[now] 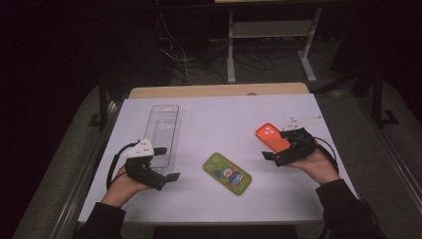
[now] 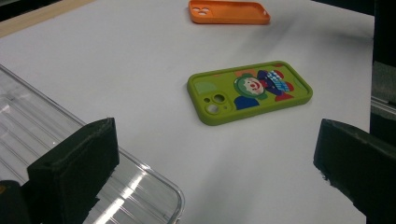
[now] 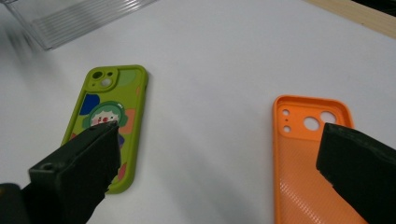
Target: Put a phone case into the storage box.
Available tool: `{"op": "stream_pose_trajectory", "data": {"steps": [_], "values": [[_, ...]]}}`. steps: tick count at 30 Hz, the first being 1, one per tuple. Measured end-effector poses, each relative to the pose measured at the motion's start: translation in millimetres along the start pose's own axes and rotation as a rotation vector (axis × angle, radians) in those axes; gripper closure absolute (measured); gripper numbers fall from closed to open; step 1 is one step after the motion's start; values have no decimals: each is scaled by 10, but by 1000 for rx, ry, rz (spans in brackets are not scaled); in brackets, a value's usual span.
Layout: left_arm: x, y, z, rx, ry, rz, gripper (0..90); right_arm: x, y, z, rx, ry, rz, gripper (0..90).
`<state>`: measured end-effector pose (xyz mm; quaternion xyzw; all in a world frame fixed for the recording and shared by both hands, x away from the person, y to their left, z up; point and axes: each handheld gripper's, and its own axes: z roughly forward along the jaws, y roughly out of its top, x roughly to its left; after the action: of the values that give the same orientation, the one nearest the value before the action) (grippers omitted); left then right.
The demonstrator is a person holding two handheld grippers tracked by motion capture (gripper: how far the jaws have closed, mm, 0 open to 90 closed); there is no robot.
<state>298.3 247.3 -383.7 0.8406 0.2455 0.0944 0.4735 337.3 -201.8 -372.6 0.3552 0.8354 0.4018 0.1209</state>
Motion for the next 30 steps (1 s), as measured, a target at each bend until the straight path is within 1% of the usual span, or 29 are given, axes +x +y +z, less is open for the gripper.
{"op": "stream_pose_trajectory", "data": {"steps": [2, 5, 6, 8, 9, 10, 11, 13, 14, 16, 19, 20, 21, 23, 26, 27, 29, 30], "values": [[3, -3, 2, 6, 3, 1, 0, -30, 28, 1, -3, -6, -7, 0], [4, -8, 3, 9, 3, -2, 0, -49, 55, 4, -4, -7, 3, 0], [2, -6, -2, 14, 5, -6, 0, -76, 78, 15, 3, -15, -7, 0], [2, -4, -6, 16, 6, -6, 0, -103, 103, 23, -2, -16, -8, 0], [3, -8, -3, 9, 7, -9, 0, -105, 117, 22, 3, -19, 3, 0], [3, -8, -3, 9, 7, -9, 0, -123, 136, 27, 0, -21, -4, 0], [6, -5, -9, 16, 9, -7, 0, -132, 151, 28, -1, -19, 0, 0], [7, -6, -8, 17, 11, -9, 0, -143, 168, 30, 0, -23, 0, 0], [3, -8, -4, 15, 11, -11, 0, -164, 204, 32, 4, -27, -3, 0], [-1, -7, -1, 17, 10, -14, 0, -189, 232, 34, -2, -24, -8, 0], [-3, -7, 1, 18, 9, -14, 0, -214, 264, 34, -3, -26, -3, 0], [-2, -8, 0, 18, 9, -11, 0, -231, 291, 49, -2, -32, 8, 0], [-2, -8, 0, 18, 9, -11, 0, -231, 291, 49, -2, -32, 8, 0], [4, -6, -8, 16, 9, -11, 0, -265, 318, 86, 11, -36, -1, 0], [16, 0, -16, 20, 10, -1, 0, -293, 338, 118, 12, -39, -3, 0], [15, 1, -16, 21, 10, 0, 0, -318, 357, 146, 17, -48, 8, 0], [9, -2, -7, 12, 9, -1, 0, -337, 367, 163, 14, -51, 10, 0], [6, 0, -9, 15, 8, 2, 0, -372, 388, 186, 11, -63, 11, 0]]}}
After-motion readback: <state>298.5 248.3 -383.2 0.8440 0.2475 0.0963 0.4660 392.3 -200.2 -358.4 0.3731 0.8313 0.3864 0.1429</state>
